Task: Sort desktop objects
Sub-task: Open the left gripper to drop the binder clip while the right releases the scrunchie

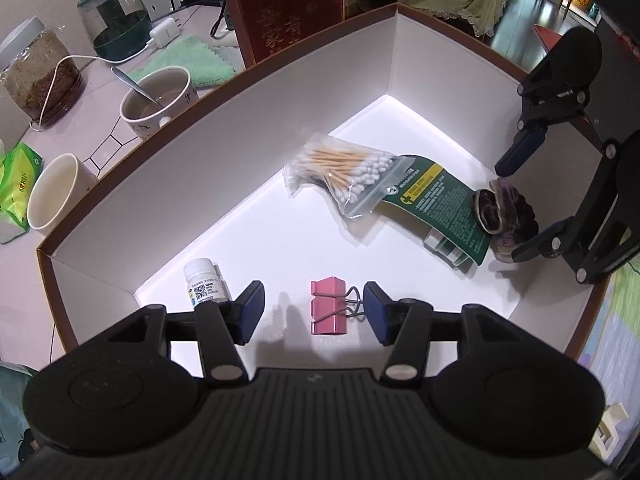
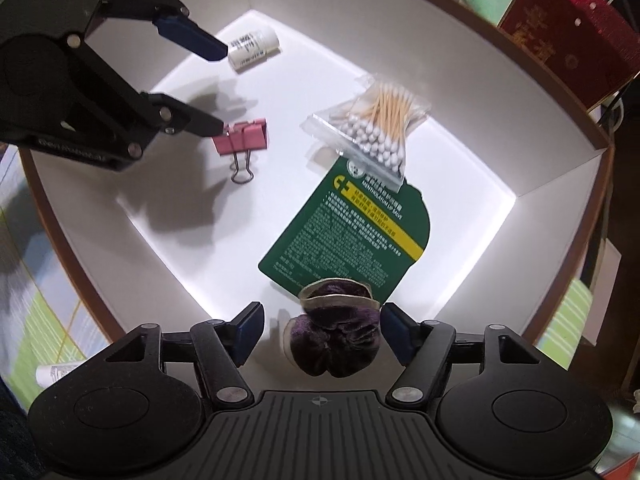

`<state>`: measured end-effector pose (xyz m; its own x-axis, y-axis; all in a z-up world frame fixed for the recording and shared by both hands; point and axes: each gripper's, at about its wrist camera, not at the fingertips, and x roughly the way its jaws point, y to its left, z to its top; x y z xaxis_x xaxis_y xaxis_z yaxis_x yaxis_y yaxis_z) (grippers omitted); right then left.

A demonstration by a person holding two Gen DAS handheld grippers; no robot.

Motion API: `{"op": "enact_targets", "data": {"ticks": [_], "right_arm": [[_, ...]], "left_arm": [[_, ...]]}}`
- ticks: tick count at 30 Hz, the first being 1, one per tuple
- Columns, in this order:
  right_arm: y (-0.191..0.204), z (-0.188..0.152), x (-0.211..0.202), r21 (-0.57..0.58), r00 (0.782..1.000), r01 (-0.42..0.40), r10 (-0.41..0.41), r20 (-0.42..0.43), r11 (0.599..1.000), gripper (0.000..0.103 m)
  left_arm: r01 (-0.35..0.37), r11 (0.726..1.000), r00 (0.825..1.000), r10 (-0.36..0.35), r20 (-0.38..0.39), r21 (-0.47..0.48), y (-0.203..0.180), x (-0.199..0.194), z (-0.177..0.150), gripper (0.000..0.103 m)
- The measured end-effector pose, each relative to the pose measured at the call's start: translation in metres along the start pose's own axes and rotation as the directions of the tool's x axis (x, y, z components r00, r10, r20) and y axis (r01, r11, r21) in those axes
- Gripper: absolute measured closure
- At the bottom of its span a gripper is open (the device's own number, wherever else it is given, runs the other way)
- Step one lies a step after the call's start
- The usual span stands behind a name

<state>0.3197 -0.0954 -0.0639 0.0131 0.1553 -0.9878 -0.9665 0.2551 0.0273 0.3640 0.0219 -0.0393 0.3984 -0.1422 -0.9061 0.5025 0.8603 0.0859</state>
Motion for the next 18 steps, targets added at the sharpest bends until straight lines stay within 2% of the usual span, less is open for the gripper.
{"op": "enact_targets", "data": {"ticks": [3, 4, 5, 8, 18], "right_arm": [[0.002, -0.001, -0.009, 0.000, 1.000, 0.003, -0.003, 0.020, 1.000, 0.033], [0.002, -0.001, -0.011, 0.000, 1.000, 0.004, -0.004, 0.024, 1.000, 0.016], [0.005, -0.001, -0.014, -0.010, 0.999, 0.021, -0.020, 0.036, 1.000, 0.010], [0.010, -0.004, -0.019, -0.031, 0.996, 0.066, -0.064, 0.056, 0.997, 0.009], [0.010, -0.016, -0.029, 0.003, 0.993, 0.093, -0.092, 0.077, 0.996, 0.009]], "left_arm": [[-0.005, 1.000, 1.000, 0.005, 0.004, 0.003, -0.003, -0.004, 0.000, 0.053], [-0.007, 1.000, 1.000, 0.007, 0.005, 0.005, -0.004, -0.006, -0.001, 0.052], [-0.009, 1.000, 1.000, 0.009, 0.006, 0.007, -0.005, -0.008, -0.001, 0.052], [-0.017, 1.000, 1.000, 0.017, 0.012, 0.012, -0.008, -0.014, -0.002, 0.052], [-0.051, 0.998, 0.998, 0.050, 0.036, 0.022, -0.019, -0.037, -0.005, 0.051]]}}
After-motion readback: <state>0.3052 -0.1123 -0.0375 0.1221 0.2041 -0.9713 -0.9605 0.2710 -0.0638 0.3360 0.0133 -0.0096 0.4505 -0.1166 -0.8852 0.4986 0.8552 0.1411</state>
